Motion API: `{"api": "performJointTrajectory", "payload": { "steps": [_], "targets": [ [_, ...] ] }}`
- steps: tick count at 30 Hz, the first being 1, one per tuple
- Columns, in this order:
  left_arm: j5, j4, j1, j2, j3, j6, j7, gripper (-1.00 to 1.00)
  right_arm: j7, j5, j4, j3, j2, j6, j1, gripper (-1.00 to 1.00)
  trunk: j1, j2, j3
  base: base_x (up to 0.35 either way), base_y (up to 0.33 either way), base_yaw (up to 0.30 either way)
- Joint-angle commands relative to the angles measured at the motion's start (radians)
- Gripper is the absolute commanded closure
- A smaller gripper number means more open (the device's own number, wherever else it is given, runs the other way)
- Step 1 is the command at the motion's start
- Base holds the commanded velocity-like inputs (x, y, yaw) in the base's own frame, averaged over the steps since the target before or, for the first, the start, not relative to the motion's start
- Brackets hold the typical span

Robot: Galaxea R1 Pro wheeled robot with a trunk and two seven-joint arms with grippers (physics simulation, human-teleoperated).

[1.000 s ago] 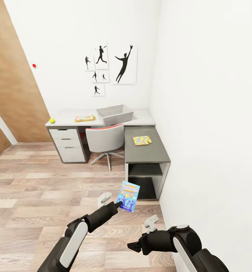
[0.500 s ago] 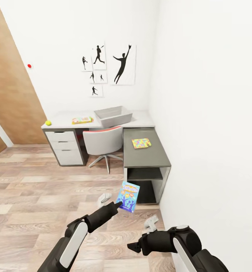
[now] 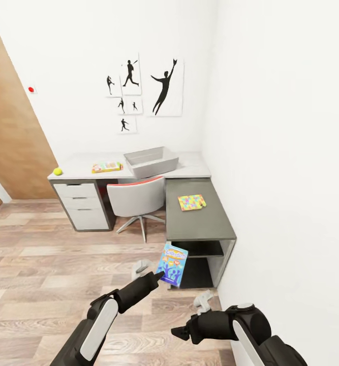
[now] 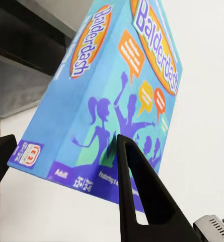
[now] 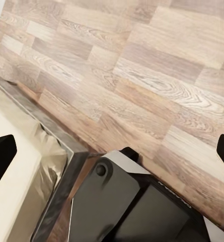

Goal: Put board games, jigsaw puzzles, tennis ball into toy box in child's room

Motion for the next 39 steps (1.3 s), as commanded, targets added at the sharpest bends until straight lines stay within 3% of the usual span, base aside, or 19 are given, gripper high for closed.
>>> {"api": "performJointTrajectory", "payload": {
  "steps": [1,33,39],
  "targets": [
    [0.009,-0.001,-0.001,0.0,0.001,0.007,-0.001,1.0,0.0,-0.003,-0.001,0.001,-0.001,0.005,-0.001,-1.0,0.001,-0.002,-0.002,0.333,0.0,0.0],
    [0.009,-0.001,0.001,-0.002,0.001,0.006,0.001,1.0,0.0,-0.001,-0.006,0.003,0.0,0.005,0.011,-1.0,0.001,-0.002,-0.002,0.333,0.0,0.0],
    [0.009,-0.001,0.001,-0.002,0.001,0.006,0.001,1.0,-0.001,-0.001,-0.007,0.02,0.0,0.004,0.012,-1.0,0.001,-0.002,-0.002,0.319,0.0,0.006]
  ]
}}
